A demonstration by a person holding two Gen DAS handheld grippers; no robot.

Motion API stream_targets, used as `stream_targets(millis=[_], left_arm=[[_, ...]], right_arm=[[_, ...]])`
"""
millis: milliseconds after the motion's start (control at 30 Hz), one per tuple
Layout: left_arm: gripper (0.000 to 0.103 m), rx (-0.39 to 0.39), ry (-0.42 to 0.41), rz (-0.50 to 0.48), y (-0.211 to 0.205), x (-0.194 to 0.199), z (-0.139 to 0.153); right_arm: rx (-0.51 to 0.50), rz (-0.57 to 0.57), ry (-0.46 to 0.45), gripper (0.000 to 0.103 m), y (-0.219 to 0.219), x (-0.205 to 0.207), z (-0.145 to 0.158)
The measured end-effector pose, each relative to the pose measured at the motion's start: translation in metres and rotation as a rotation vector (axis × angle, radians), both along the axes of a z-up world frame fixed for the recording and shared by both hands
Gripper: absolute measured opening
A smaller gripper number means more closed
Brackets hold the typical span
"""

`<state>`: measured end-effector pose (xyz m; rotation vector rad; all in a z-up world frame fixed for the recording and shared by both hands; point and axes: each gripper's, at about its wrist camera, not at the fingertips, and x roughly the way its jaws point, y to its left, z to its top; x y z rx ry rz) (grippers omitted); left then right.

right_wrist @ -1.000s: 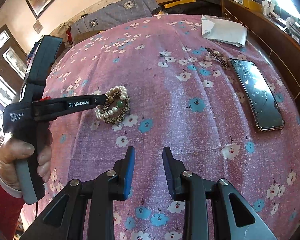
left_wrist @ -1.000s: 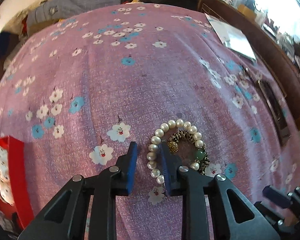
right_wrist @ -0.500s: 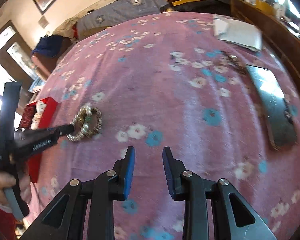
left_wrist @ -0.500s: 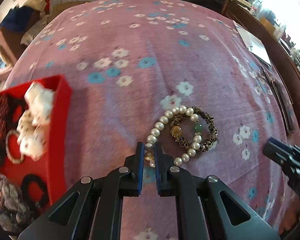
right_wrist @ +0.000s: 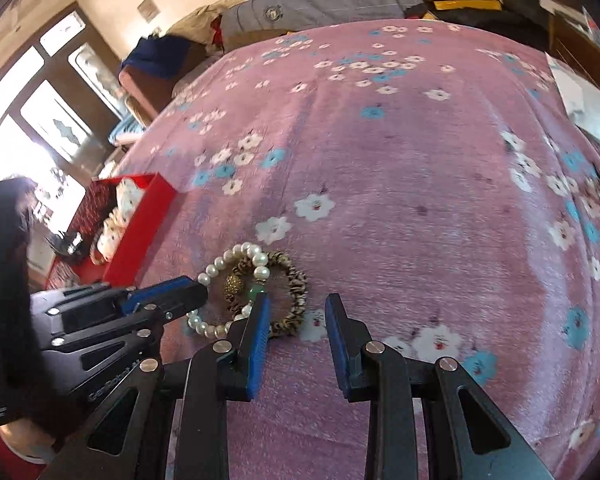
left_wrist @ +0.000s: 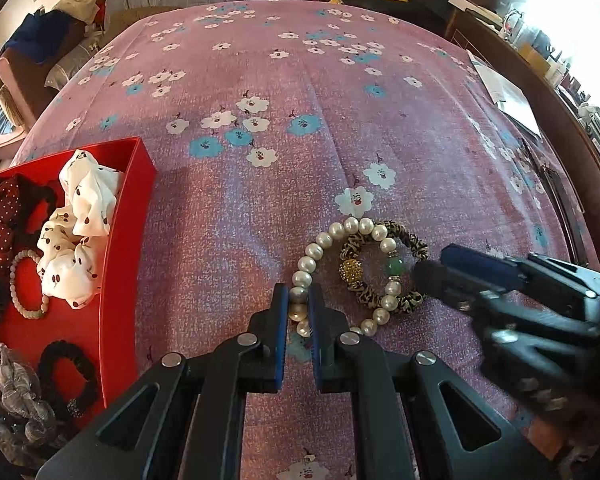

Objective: Organize jewelry
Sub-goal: 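Grasp the pearl bracelet with left tool while right grasps leopard-print bracelet, then carry both bracelets into the red tray and open both tools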

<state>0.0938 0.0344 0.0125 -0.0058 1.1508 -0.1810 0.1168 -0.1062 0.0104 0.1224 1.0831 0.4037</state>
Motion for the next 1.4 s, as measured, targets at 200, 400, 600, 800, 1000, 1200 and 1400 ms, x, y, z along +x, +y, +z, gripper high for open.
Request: stream_targets(millis=[200, 400, 600, 800, 1000, 1200, 1400], left_arm=[[0.009, 0.023, -0.017, -0.009, -0.003, -0.001, 0.0], [0.009, -0.035, -0.052, -0.018, 0.0, -0.01, 0.02], [0.009, -0.097, -0.094, -0.03, 0.006, -0.029, 0.058], [0.009, -0.113, -0.124, -0.023, 0.011, -0.055, 0.088], [0.009, -0.111, -0.165, -0.013, 0.02, -0.086, 0.115], [0.009, -0.091, -0.23, -0.001, 0.034, -0.116, 0.143], [0.009, -0.093, -0.266, 0.03, 0.059, -0.14, 0.163]], right_arm=[[-0.089, -0.005, -0.046, 0.008, 0.015, 0.002, -0.004], [-0.038, -0.064, -0.037, 0.006, -0.005, -0.01, 0.011], [-0.007, -0.112, -0.098, 0.006, -0.028, -0.042, 0.044], [0.004, -0.138, -0.146, 0.006, -0.037, -0.07, 0.072], [-0.019, -0.13, -0.175, 0.006, -0.028, -0.096, 0.089], [-0.025, -0.106, -0.217, 0.006, -0.013, -0.121, 0.111], [-0.018, -0.086, -0.248, 0.006, 0.006, -0.137, 0.128]])
